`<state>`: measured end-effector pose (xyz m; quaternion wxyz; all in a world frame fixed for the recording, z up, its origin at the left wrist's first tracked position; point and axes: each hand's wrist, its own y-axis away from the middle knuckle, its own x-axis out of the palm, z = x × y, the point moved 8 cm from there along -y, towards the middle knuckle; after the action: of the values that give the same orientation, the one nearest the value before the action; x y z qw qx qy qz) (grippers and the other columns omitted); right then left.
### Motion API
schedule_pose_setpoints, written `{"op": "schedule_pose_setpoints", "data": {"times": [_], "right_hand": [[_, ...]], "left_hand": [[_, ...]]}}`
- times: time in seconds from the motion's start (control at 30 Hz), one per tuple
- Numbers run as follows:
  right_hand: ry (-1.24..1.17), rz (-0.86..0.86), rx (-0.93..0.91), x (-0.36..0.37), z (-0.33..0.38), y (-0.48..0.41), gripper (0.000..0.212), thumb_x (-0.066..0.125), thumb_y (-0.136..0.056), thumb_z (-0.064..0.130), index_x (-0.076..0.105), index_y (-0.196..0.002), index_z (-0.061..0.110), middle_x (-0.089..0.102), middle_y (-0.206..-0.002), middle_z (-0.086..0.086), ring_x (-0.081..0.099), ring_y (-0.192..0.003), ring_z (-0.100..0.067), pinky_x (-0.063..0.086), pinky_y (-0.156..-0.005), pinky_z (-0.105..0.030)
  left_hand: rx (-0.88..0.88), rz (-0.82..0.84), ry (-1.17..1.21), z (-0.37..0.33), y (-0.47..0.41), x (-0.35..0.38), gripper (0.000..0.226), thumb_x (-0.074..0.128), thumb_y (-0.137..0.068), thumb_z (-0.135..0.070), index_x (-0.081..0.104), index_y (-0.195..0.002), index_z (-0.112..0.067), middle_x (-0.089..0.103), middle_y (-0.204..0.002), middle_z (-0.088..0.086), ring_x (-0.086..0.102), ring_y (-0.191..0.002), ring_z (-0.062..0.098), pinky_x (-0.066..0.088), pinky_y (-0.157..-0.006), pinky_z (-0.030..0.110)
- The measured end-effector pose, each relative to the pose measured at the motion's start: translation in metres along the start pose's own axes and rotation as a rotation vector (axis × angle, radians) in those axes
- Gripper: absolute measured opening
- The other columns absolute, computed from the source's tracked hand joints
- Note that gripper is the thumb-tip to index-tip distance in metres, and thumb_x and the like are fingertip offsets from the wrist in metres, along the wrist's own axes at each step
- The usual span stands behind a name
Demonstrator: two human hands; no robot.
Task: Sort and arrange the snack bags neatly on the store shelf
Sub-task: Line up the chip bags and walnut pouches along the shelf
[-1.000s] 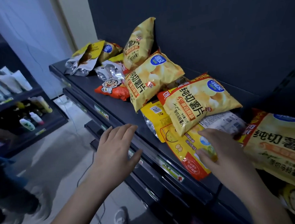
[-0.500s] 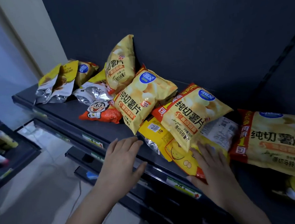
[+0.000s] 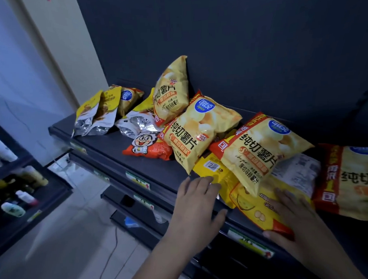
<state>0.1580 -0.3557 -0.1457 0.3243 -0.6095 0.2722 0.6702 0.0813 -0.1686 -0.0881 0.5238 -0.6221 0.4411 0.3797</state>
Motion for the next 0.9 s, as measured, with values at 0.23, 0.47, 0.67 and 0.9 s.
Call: {"op": "schedule_pose_setpoints", "data": {"times": [0.23, 0.47, 0.67, 0.9], "right_hand": [[-0.169, 0.038, 0.015, -0.005, -0.007, 0.012, 0.094, 0.041, -0.065, 0.084, 0.038, -0.140, 0.028, 0.015, -0.152, 0.009, 0.000, -0.140, 0.000, 0.008, -0.112, -0.035], [-0.214, 0.057, 0.069, -0.014, -0.016, 0.026, 0.081, 0.051, -0.078, 0.067, 0.016, -0.145, 0.038, -0.015, -0.140, 0.029, -0.017, -0.130, 0.010, -0.010, -0.107, -0.015], [-0.240, 0.041, 0.078, -0.016, -0.030, 0.040, 0.080, 0.052, -0.079, 0.068, 0.018, -0.145, 0.039, -0.016, -0.142, 0.033, -0.017, -0.134, 0.009, -0.001, -0.108, -0.015], [-0.292, 0.049, 0.108, -0.014, -0.050, 0.047, 0.088, 0.049, -0.069, 0.078, 0.026, -0.143, 0.037, -0.007, -0.145, 0.032, -0.014, -0.135, 0.011, 0.011, -0.114, -0.024]], "left_hand": [[0.075, 0.013, 0.020, -0.037, 0.003, 0.013, 0.050, 0.039, -0.073, -0.054, 0.064, -0.107, -0.028, 0.064, -0.111, -0.006, 0.061, -0.103, 0.013, 0.047, -0.098, 0.039], [0.152, 0.026, -0.089, -0.069, -0.008, 0.036, 0.051, 0.061, -0.060, -0.057, 0.069, -0.100, -0.026, 0.067, -0.109, -0.004, 0.062, -0.109, 0.021, 0.041, -0.101, 0.051], [0.142, 0.108, -0.055, -0.084, -0.012, 0.059, 0.049, 0.048, -0.063, -0.058, 0.071, -0.094, -0.028, 0.068, -0.095, -0.007, 0.067, -0.094, 0.017, 0.043, -0.094, 0.051], [0.194, 0.294, 0.091, -0.108, -0.013, 0.068, 0.053, 0.052, -0.076, -0.050, 0.065, -0.117, -0.020, 0.062, -0.124, 0.009, 0.060, -0.114, 0.023, 0.004, -0.106, 0.050]]}}
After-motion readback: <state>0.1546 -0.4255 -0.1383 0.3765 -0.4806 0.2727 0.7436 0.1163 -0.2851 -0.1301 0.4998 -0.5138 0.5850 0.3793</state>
